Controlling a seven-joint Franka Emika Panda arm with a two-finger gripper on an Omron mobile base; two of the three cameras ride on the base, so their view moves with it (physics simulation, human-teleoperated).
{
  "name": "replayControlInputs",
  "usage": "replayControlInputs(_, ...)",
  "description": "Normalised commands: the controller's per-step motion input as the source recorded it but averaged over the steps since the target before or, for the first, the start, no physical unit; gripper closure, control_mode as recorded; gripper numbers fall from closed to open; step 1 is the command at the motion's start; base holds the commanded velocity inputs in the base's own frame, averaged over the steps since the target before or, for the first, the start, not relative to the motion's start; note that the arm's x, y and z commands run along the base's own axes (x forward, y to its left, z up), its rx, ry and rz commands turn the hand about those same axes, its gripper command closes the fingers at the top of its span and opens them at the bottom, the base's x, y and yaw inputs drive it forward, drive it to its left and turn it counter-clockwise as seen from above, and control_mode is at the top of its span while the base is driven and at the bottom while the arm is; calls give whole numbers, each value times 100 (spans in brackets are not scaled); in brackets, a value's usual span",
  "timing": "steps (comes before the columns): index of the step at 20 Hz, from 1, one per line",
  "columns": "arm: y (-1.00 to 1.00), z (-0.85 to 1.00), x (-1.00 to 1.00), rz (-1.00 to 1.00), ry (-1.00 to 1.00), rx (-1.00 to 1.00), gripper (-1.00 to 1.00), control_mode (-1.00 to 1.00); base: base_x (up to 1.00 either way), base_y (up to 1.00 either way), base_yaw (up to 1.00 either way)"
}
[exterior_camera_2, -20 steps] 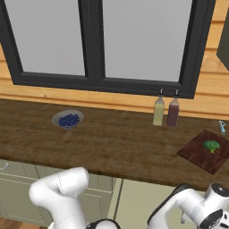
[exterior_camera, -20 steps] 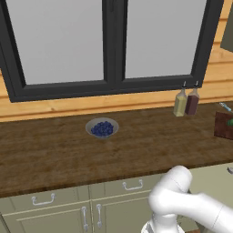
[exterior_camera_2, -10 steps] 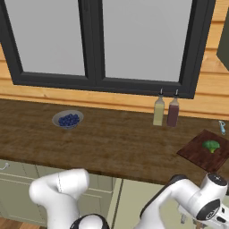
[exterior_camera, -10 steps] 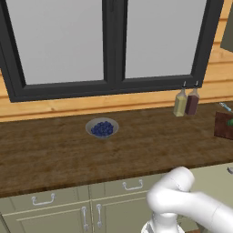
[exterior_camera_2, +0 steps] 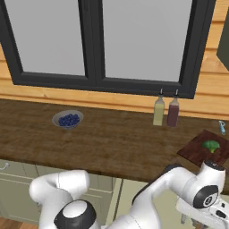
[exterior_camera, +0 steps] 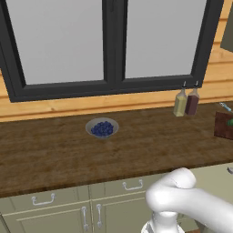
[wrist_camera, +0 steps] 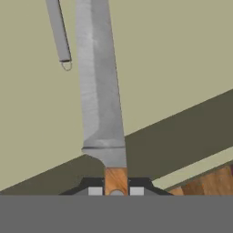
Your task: Place the appropriate cutting tool for cutting the broccoli skin on the cutting board.
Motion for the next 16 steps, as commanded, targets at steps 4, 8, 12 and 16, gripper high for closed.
replayControlInputs(4, 0, 52, -73, -6, 9, 0, 100, -100, 0, 0, 0)
replayControlInputs(8, 0, 79, -41, -3, 1, 0, 100, -100, 0, 0, 0)
replayControlInputs(12, 0, 86, -2, -5, -10, 0, 100, -100, 0, 0, 0)
replayControlInputs(16, 0, 67, 25, -5, -10, 0, 100, -100, 0, 0, 0)
